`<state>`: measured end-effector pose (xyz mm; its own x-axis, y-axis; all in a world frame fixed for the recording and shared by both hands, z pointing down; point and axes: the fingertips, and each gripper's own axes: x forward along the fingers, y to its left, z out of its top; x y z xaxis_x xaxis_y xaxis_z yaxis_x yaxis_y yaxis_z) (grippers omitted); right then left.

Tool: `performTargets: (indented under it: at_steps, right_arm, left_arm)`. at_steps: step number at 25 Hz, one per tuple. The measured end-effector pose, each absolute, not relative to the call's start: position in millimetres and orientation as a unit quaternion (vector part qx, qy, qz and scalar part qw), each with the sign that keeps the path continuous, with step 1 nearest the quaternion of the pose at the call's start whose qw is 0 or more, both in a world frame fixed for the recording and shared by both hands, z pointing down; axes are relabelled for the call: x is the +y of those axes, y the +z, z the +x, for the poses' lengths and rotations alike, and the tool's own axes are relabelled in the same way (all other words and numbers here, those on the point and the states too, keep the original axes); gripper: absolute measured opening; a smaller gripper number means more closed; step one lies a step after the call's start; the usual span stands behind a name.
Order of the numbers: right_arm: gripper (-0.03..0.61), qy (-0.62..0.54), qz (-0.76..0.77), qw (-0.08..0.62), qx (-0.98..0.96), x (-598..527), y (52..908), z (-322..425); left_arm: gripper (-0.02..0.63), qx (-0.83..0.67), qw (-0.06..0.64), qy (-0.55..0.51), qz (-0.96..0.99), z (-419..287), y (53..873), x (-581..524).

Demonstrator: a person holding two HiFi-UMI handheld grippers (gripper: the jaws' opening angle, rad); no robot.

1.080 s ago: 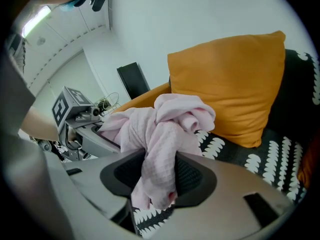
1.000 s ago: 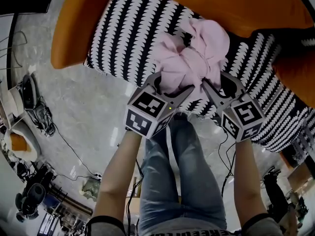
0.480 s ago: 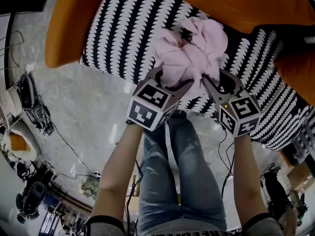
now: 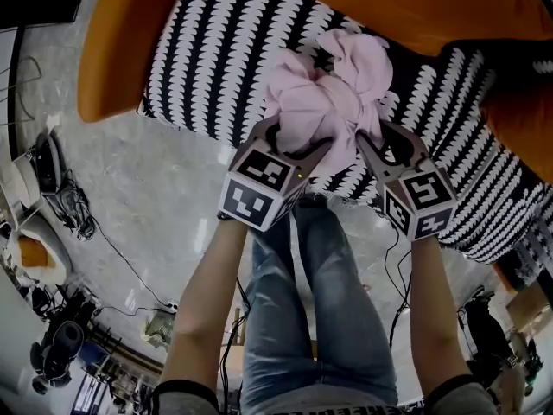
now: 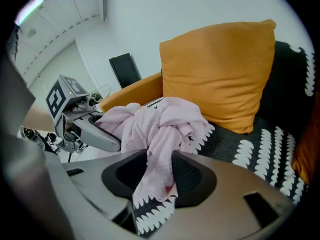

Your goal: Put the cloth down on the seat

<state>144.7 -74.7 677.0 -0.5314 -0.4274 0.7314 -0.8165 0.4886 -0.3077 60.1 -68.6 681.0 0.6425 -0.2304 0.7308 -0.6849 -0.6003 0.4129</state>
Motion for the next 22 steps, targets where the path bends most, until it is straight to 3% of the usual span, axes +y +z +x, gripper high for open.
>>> performTargets:
  at_steps: [5, 22]
  right_arm:
    - [0.129, 0.331, 0.389, 0.287, -0.810, -80, 665, 140]
    - [0.129, 0.325, 0.392, 0.245, -0.825, -62, 609, 109]
  left_arm:
    - [0.295, -0.293, 0.340, 0.323, 0.833, 39, 671, -76]
    - [0.291, -0.358, 0.292, 0.302, 0.834, -17, 596, -69]
